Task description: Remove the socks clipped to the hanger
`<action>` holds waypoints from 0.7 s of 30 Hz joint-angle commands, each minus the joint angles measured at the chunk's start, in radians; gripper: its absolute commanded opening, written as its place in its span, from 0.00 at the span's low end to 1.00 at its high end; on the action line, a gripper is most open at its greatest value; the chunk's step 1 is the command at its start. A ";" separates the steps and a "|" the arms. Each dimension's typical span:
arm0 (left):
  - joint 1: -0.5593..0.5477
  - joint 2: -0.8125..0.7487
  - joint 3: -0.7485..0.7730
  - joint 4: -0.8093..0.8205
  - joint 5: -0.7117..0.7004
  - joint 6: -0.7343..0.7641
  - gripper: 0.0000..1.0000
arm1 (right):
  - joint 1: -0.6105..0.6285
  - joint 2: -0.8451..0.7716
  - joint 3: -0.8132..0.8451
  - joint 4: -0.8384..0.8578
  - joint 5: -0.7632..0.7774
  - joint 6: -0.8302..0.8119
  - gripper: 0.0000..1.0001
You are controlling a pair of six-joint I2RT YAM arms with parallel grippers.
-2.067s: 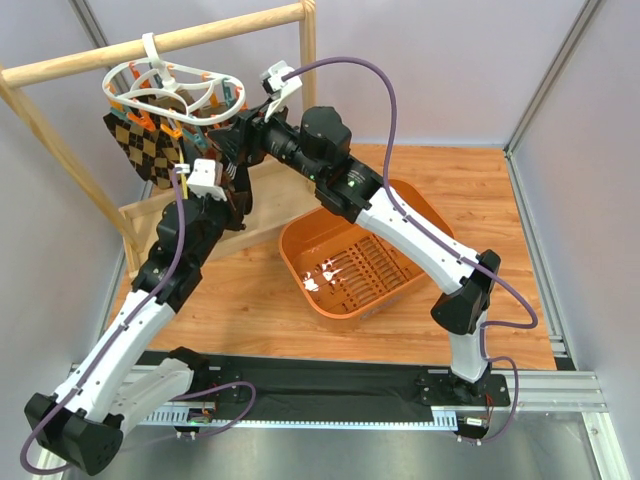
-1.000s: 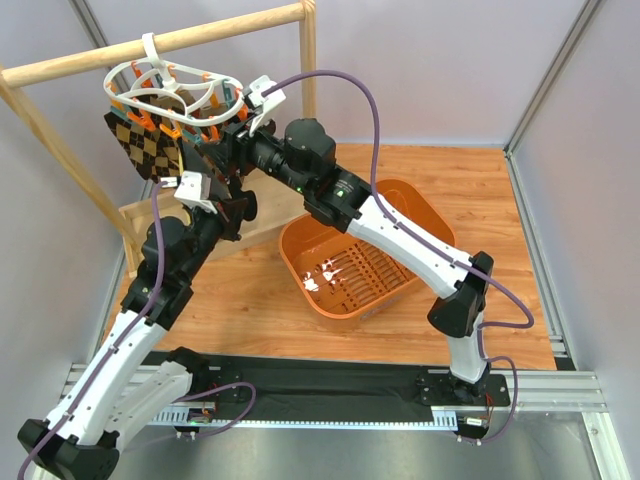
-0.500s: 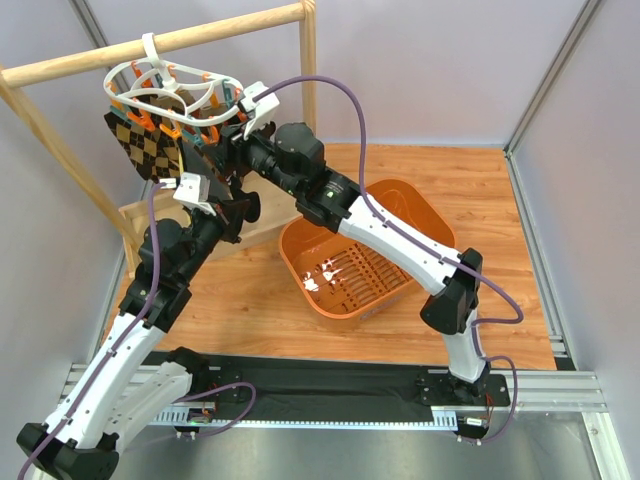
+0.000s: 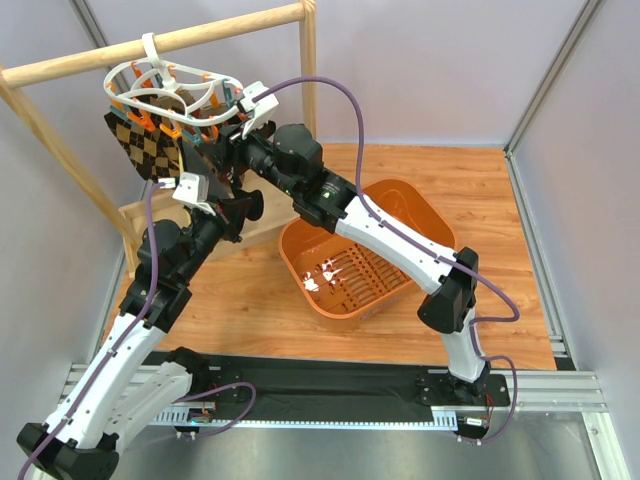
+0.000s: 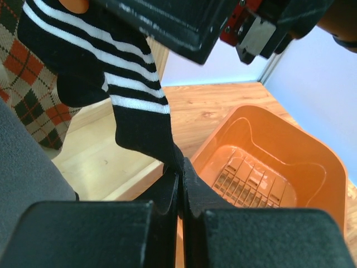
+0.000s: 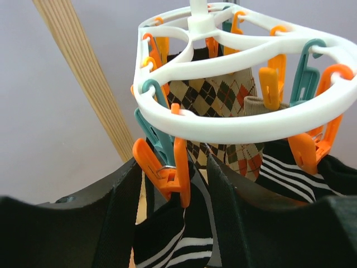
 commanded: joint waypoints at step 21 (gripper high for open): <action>0.011 0.006 -0.004 0.054 0.024 -0.035 0.00 | 0.002 0.017 0.058 0.107 0.007 0.014 0.10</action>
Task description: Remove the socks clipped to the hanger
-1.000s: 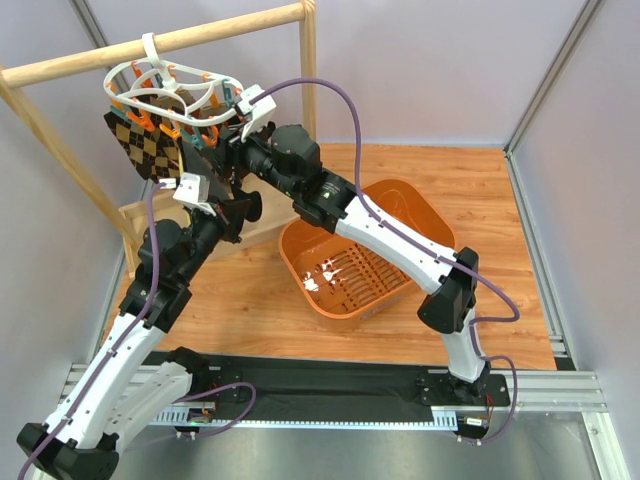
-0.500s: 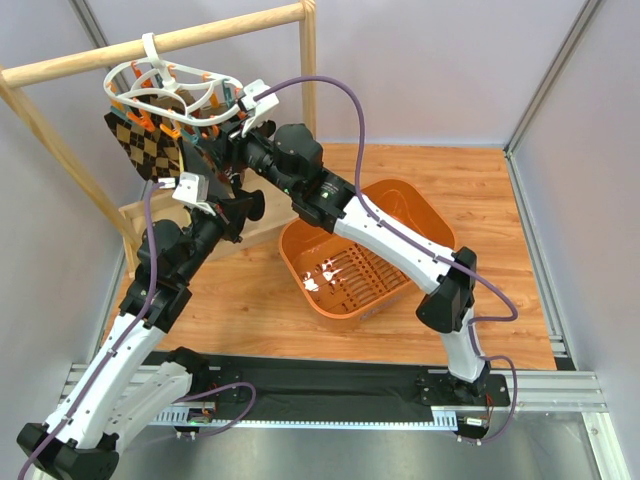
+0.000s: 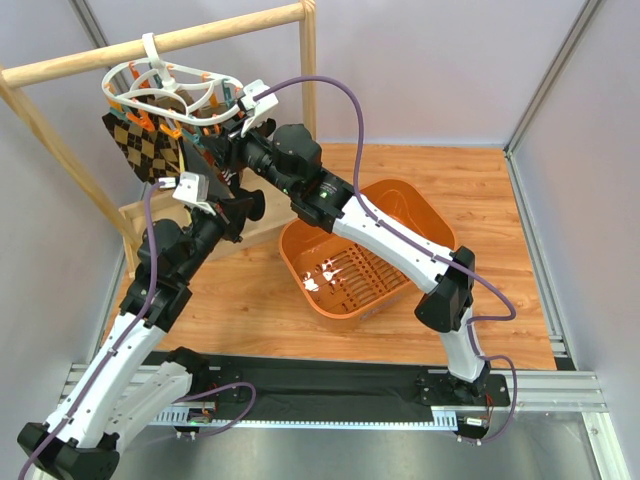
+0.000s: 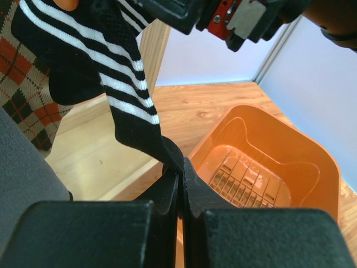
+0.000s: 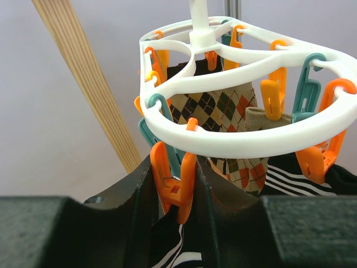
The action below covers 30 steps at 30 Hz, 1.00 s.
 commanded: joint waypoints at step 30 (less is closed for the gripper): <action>0.031 0.067 0.008 0.023 0.025 -0.070 0.00 | 0.002 -0.021 0.041 0.047 0.015 0.016 0.00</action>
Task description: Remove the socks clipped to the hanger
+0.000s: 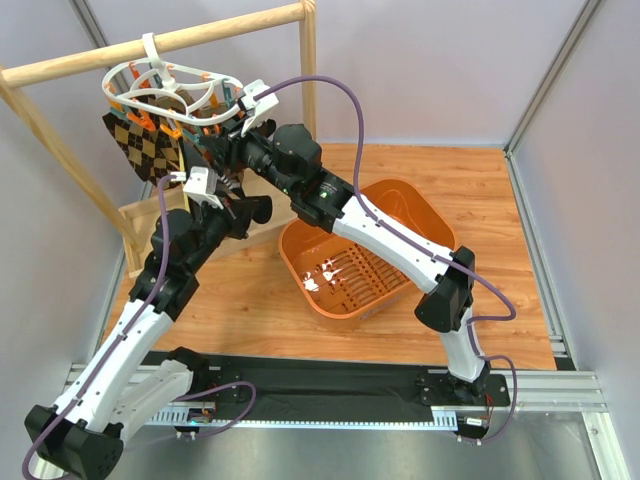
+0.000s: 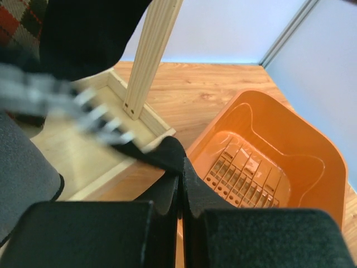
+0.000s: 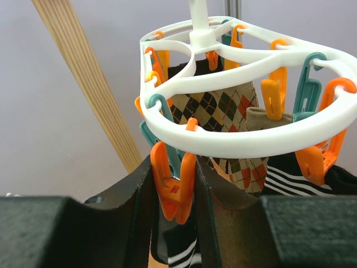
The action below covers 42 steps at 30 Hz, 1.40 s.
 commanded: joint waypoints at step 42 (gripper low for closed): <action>-0.305 0.226 0.237 0.036 0.126 -0.045 0.00 | 0.002 -1.346 -1.281 -0.208 0.274 0.136 1.00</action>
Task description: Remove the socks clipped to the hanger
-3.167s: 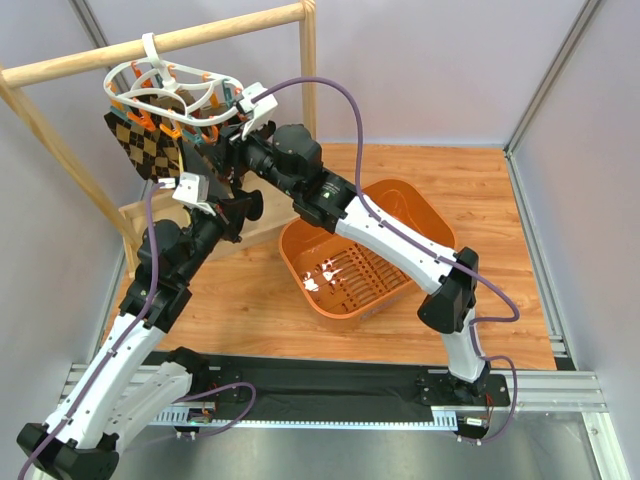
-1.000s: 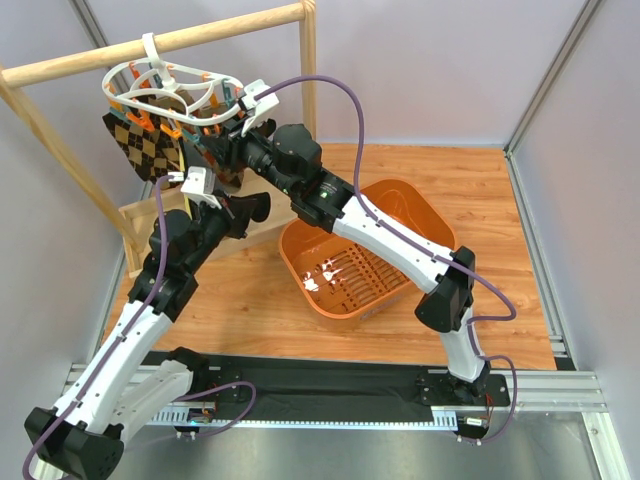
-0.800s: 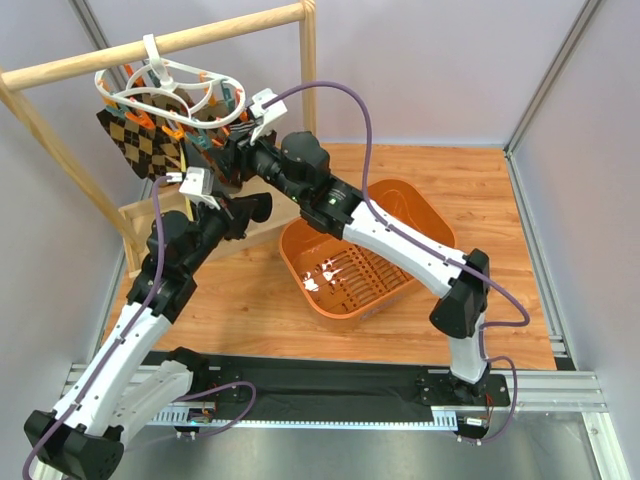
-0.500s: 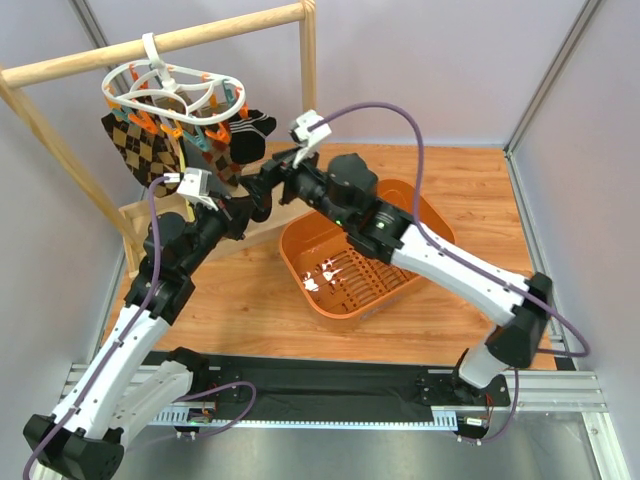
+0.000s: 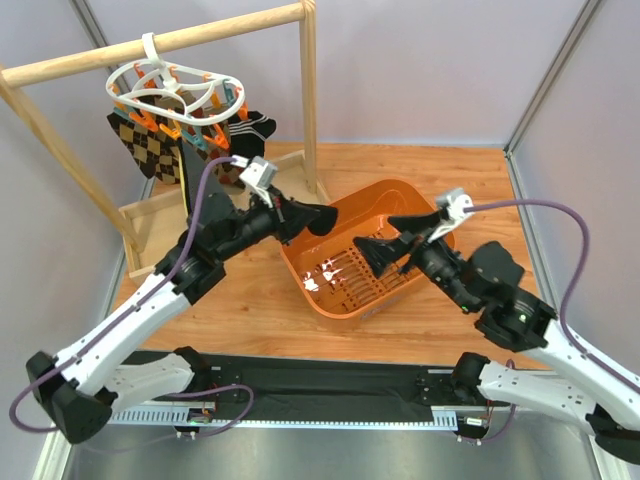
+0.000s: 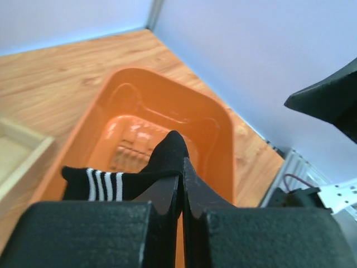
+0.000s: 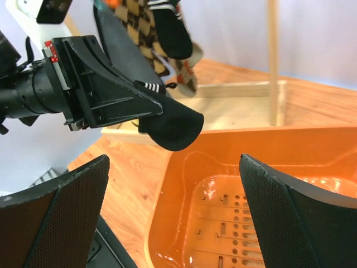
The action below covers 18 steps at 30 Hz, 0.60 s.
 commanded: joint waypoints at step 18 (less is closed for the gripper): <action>-0.011 0.092 0.291 -0.411 -0.261 0.182 0.99 | -0.002 0.096 0.127 -0.022 0.163 -0.140 1.00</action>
